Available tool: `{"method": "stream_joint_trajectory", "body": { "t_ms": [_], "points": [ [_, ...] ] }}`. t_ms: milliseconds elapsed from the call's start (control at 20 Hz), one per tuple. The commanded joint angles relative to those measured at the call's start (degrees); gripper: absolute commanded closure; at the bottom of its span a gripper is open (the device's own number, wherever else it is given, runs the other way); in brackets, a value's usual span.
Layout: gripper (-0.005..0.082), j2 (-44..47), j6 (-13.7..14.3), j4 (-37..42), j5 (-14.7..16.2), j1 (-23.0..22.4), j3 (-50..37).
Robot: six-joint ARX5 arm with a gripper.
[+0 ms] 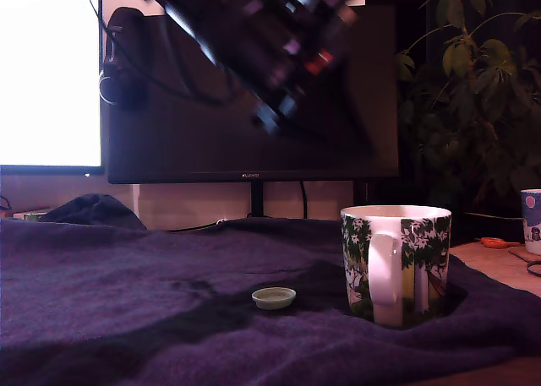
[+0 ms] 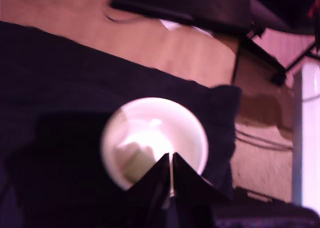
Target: Pick up the coffee capsules on the table and drop them inside the coffee cup
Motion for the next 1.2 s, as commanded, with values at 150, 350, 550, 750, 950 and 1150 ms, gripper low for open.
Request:
{"method": "stream_joint_trajectory", "body": {
  "t_ms": [150,350,550,750,950,1150],
  "points": [
    [0.0788,-4.37,0.39,-0.39,4.13,5.64,-0.63],
    [0.0788,-5.81,0.44,-2.69,4.44,9.53,-1.25],
    [0.0788,-9.53,0.37,-2.64,4.57,13.68,-7.02],
    [0.0788,-15.85,-1.6,-2.95,3.54,18.38,-15.15],
    [0.0788,-21.84,-3.52,-2.51,2.08,21.94,-22.1],
    [0.0788,-23.26,-4.52,-2.49,0.66,23.17,-24.55]
  ]
}}
